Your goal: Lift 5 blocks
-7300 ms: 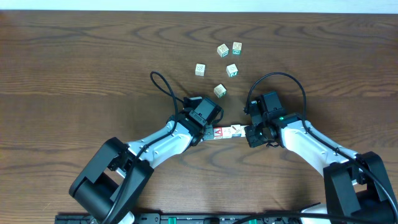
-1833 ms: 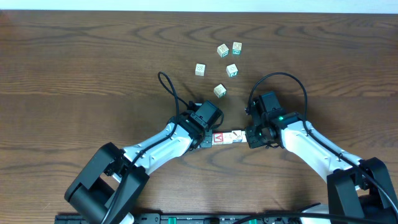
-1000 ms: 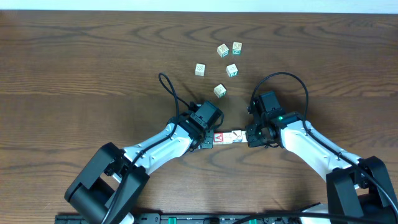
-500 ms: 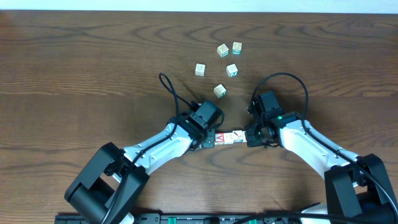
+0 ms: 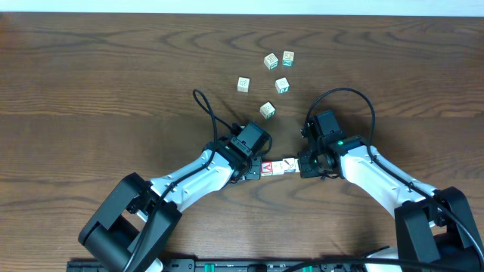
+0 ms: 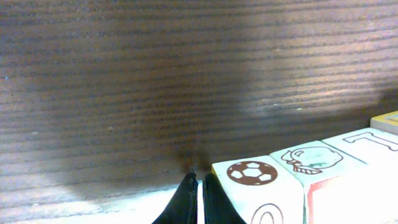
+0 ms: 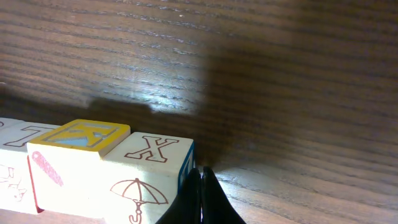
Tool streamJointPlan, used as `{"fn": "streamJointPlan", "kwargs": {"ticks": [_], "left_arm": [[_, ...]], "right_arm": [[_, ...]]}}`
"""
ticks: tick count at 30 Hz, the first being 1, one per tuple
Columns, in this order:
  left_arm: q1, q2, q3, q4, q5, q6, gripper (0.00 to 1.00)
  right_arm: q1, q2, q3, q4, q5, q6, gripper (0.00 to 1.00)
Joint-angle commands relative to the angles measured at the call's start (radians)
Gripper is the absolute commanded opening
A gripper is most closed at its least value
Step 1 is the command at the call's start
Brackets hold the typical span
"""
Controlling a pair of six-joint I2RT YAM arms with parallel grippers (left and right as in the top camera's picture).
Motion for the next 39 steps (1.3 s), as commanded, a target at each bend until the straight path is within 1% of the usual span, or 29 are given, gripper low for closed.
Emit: {"fn": "streamJointPlan", "kwargs": {"ticks": [1,13,15,17,19,20,21,25,30,39], "left_arm": [[-0.004,-0.003,-0.013,-0.017,0.003,0.01,0.08],[-0.004,-0.003,-0.013,-0.032,0.001,0.002,0.11],[-0.003,-0.003,-0.013,-0.047,-0.023,0.001,0.15],[-0.003,-0.003,-0.013,-0.059,-0.051,-0.003,0.15],[-0.002,-0.003,-0.013,-0.062,-0.064,-0.018,0.13],[-0.001,-0.003,-0.013,-0.061,-0.064,-0.024,0.08],[-0.001,-0.003,-0.013,-0.061,-0.064,-0.037,0.08],[-0.001,-0.003,-0.013,-0.063,-0.066,-0.057,0.08],[-0.001,-0.003,-0.013,-0.068,-0.005,-0.079,0.08],[-0.002,-0.003,-0.013,-0.072,0.032,-0.119,0.07]], "right_arm": [[0.008,0.007,0.021,0.002,-0.045,0.014,0.01],[0.008,0.007,0.021,-0.008,-0.038,0.014,0.01],[0.008,0.007,0.021,-0.013,-0.026,0.015,0.01],[0.008,0.007,0.021,-0.016,-0.019,0.014,0.01],[0.008,0.007,0.021,-0.016,-0.019,0.014,0.01],[0.008,0.007,0.021,-0.016,-0.019,0.014,0.01],[0.008,0.007,0.021,-0.016,-0.019,0.014,0.01],[0.008,0.007,0.021,-0.016,-0.01,0.015,0.01],[0.008,0.007,0.021,-0.017,-0.005,0.015,0.01],[0.008,0.007,0.021,-0.016,-0.005,0.023,0.01]]}}
